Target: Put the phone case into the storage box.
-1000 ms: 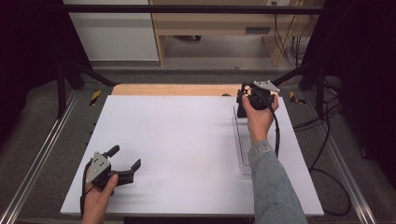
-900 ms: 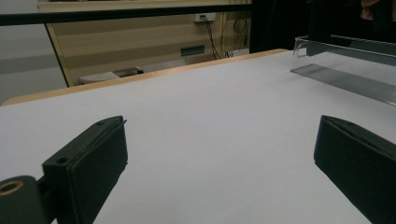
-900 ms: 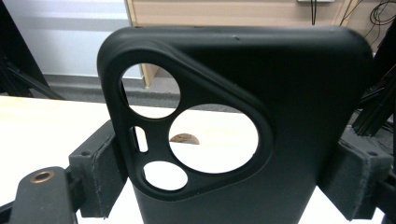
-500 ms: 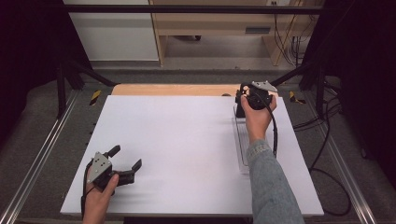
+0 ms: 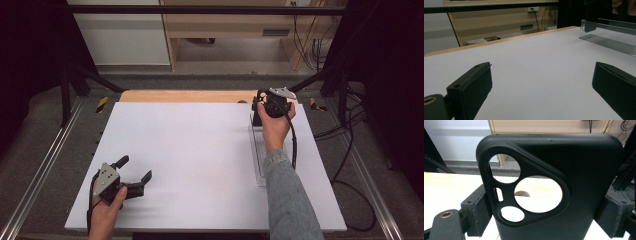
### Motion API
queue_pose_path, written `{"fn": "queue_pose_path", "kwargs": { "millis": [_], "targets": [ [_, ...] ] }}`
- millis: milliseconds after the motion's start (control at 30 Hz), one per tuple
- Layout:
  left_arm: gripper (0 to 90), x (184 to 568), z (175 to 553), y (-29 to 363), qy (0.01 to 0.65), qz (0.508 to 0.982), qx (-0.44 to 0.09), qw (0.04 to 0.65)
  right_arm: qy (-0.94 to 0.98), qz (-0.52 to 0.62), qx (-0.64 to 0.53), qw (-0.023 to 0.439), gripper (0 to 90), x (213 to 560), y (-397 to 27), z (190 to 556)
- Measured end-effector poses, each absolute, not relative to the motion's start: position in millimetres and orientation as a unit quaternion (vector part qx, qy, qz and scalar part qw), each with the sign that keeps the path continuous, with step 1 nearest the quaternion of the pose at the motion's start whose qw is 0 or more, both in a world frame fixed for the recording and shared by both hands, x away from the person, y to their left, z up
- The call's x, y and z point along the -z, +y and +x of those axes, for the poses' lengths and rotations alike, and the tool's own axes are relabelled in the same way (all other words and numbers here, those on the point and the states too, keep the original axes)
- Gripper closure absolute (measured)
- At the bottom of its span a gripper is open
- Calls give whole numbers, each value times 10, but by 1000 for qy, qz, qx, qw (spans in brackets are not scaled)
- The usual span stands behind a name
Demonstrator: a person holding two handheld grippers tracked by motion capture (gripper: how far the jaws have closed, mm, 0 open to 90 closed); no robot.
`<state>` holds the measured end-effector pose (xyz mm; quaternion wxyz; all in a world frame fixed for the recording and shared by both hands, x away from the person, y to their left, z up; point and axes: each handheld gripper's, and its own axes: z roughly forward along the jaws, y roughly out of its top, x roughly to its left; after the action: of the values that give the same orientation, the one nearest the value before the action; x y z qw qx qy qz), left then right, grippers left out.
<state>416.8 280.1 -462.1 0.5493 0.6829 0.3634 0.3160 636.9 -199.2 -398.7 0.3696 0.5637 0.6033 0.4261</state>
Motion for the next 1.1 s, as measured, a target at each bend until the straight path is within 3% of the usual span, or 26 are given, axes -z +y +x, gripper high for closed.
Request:
{"fn": "queue_pose_path", "kwargs": {
  "millis": [1100],
  "targets": [
    [29,4625,4167,2801,364,683,-314,550,597,570,-424,372,143,4058,-2035,6413]
  ]
}}
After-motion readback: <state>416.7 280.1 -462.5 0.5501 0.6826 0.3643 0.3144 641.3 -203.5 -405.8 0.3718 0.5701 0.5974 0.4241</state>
